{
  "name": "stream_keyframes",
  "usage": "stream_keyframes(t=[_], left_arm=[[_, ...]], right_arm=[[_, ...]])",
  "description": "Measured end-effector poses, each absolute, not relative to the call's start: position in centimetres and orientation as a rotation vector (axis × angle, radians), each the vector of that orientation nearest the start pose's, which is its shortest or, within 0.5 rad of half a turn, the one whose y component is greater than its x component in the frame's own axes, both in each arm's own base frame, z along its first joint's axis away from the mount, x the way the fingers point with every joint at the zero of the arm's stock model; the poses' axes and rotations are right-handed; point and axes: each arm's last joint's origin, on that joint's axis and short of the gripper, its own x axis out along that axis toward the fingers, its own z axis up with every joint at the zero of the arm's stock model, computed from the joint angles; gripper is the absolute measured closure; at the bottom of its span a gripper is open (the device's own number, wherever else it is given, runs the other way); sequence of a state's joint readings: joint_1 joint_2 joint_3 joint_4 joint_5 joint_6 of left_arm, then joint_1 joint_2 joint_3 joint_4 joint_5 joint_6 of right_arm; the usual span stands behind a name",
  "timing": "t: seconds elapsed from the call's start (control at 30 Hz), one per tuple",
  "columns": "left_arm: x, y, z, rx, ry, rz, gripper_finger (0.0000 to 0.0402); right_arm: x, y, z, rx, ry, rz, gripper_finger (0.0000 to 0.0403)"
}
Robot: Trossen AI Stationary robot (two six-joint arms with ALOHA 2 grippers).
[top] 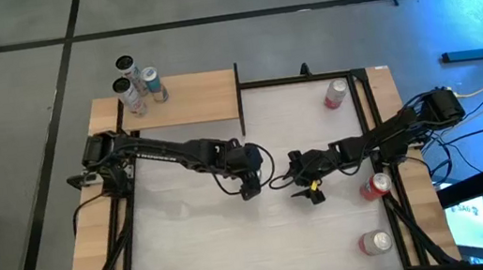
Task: Place canned beverage on shelf
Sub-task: Put the blue soda can on the shelf aligned with the blue soda can
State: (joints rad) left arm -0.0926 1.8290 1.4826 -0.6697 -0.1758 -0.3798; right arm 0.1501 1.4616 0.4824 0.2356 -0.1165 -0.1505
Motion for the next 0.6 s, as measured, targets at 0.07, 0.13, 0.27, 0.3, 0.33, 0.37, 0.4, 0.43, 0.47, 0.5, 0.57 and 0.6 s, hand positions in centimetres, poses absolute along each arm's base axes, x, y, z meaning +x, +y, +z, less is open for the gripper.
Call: stream_keyframes(t=[0.07,0.13,0.27,0.3,0.33,0.37,0.4,0.43,0.47,0.5,0.57,0.6], left_arm=[[38.8,-3.2,25.0,-0.2,0.984,0.235,0.0088],[39.0,-3.3,24.6,-0.187,0.991,0.217,0.0088],[39.4,-3.1,23.9,-0.179,1.0,0.213,0.0088],[39.5,-3.0,23.7,-0.175,1.008,0.214,0.0088],[39.6,-3.0,23.3,-0.174,1.017,0.209,0.0088],[39.7,-3.0,23.2,-0.172,1.017,0.202,0.0088],[39.7,-2.9,23.1,-0.17,1.024,0.195,0.009],[39.7,-2.9,23.0,-0.17,1.034,0.191,0.0095],[39.7,-2.9,22.9,-0.169,1.037,0.19,0.0102],[39.7,-3.0,23.0,-0.166,1.034,0.185,0.0112],[39.6,-3.0,23.1,-0.144,1.041,0.17,0.0138],[39.6,-3.0,23.1,-0.134,1.041,0.163,0.0153]], right_arm=[[24.5,4.1,13.1,-0.155,0.725,0.31,0.011],[24.5,4.1,13.1,-0.155,0.725,0.31,0.011],[24.5,4.1,13.1,-0.155,0.724,0.31,0.011],[24.5,4.1,13.1,-0.155,0.724,0.31,0.011],[24.6,4.1,13.1,-0.155,0.724,0.31,0.011],[24.6,4.1,13.1,-0.155,0.723,0.31,0.011],[24.5,4.1,13.1,-0.155,0.724,0.31,0.011],[24.5,4.1,13.1,-0.155,0.725,0.31,0.011],[24.6,4.1,13.1,-0.155,0.723,0.31,0.011],[24.6,4.1,13.1,-0.155,0.723,0.31,0.011],[24.6,4.1,13.1,-0.155,0.723,0.31,0.011],[24.6,4.1,13.1,-0.155,0.723,0.31,0.011]])
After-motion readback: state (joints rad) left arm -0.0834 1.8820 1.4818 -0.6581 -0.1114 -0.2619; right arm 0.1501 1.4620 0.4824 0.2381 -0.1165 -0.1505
